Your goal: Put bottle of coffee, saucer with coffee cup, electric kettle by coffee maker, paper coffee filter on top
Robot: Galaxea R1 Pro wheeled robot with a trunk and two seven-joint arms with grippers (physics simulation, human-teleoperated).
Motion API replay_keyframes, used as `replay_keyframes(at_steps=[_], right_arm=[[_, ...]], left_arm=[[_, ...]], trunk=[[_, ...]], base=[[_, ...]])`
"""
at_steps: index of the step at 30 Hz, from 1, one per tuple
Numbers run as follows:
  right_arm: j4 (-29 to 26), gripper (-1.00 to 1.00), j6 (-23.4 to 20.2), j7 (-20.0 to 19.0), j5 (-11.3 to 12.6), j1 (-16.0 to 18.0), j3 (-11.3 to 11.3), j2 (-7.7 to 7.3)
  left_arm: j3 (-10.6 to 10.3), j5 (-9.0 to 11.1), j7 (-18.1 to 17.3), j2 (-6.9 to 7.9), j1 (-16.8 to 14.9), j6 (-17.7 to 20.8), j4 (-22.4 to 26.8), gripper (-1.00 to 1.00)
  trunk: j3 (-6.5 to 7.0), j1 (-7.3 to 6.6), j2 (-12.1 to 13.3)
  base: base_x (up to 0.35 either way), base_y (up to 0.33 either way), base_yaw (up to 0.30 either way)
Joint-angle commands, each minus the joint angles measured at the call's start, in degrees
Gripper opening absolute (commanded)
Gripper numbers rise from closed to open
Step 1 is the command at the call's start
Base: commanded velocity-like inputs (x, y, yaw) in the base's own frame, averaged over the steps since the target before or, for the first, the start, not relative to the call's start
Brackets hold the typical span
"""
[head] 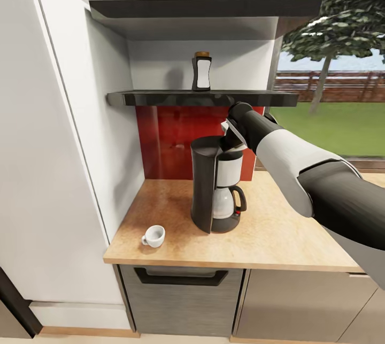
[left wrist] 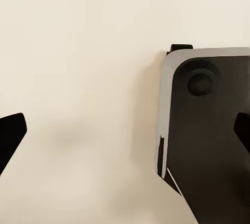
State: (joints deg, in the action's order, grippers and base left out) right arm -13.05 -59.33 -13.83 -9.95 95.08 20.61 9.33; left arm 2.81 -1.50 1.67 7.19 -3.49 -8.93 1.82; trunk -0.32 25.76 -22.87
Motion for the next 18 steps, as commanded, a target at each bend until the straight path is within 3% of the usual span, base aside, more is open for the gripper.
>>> replay_keyframes(at_steps=[1, 13, 14, 18], right_arm=[[0.0, -1.00, -0.2, -0.5, -0.5, 0.0, 0.1, -0.01], [0.0, -1.00, -0.2, -0.5, -0.5, -0.1, 0.2, 0.04], [0.0, 1.00, -0.2, -0.5, -0.5, -0.1, 0.2, 0.05], [0.0, 1.00, -0.2, -0.5, -0.5, -0.1, 0.1, 0.00]], left_arm=[[0.3, -0.2, 0.1, -0.01, 0.0, -0.2, -0.1, 1.00], [0.3, -0.2, 0.1, 0.00, 0.0, -0.2, -0.1, 1.00], [0.3, -0.2, 0.1, 0.00, 0.0, -0.2, -0.1, 1.00], [0.3, -0.2, 0.1, 0.02, 0.0, -0.2, -0.1, 1.00]], trunk=[[-0.03, 0.02, 0.0], [-0.03, 0.02, 0.0], [-0.03, 0.02, 0.0], [-0.03, 0.02, 0.0]], base=[[0.006, 0.000, 0.000], [0.001, 0.000, 0.000], [0.000, 0.000, 0.000], [0.000, 0.000, 0.000]])
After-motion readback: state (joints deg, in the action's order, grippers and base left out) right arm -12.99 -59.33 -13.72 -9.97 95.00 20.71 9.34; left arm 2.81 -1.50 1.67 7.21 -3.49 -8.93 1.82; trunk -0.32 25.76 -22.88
